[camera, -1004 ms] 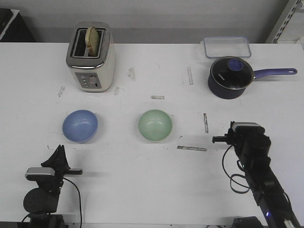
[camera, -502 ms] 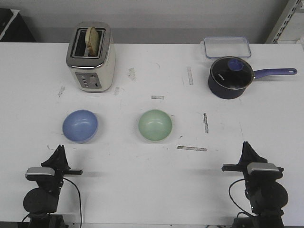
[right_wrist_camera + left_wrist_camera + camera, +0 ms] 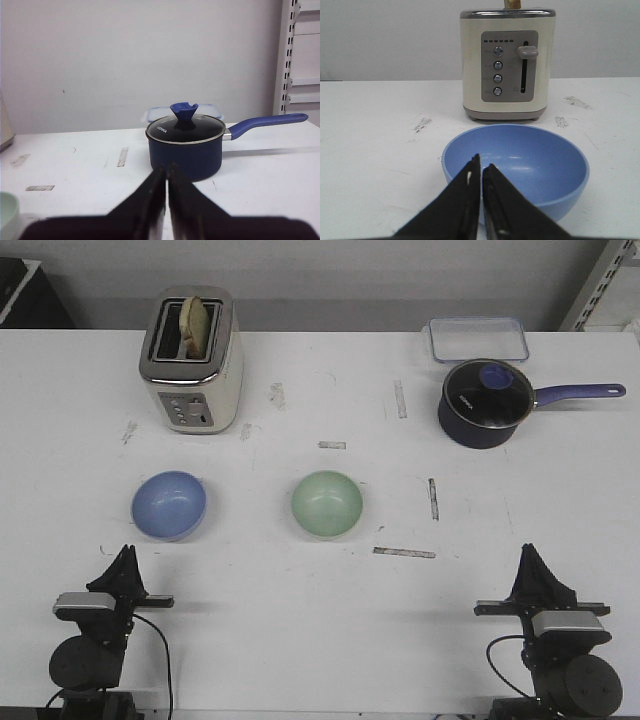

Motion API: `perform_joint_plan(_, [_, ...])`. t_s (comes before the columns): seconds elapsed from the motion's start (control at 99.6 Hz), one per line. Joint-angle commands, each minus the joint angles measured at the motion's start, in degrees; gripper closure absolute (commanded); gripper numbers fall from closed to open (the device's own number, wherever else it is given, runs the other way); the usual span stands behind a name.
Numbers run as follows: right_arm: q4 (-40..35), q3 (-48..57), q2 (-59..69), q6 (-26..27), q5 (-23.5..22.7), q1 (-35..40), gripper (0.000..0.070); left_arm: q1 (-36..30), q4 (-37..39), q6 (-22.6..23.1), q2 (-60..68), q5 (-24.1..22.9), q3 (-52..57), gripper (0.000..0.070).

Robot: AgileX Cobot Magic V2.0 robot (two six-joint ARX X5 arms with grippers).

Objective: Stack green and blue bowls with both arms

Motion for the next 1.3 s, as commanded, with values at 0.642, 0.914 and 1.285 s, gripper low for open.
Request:
perform_joint_plan(0.642, [1.5,0.2,-0.3,4.5,0.0,0.0,0.0697,0.0,1.0,-0.2,-0.1,0.1,-1.2,0.0699])
perform_joint_plan(0.914, [1.5,0.2,-0.3,4.5,0.0,0.0,0.0697,0.0,-0.5,-6.5,0.2,0.0,1.6,0.0699])
perform_joint_plan(1.285, [1.5,0.2,-0.3,4.5,0.0,0.0,0.0697,0.0,-13.5,-6.4,11.0,-1.7,16.8,0.0699])
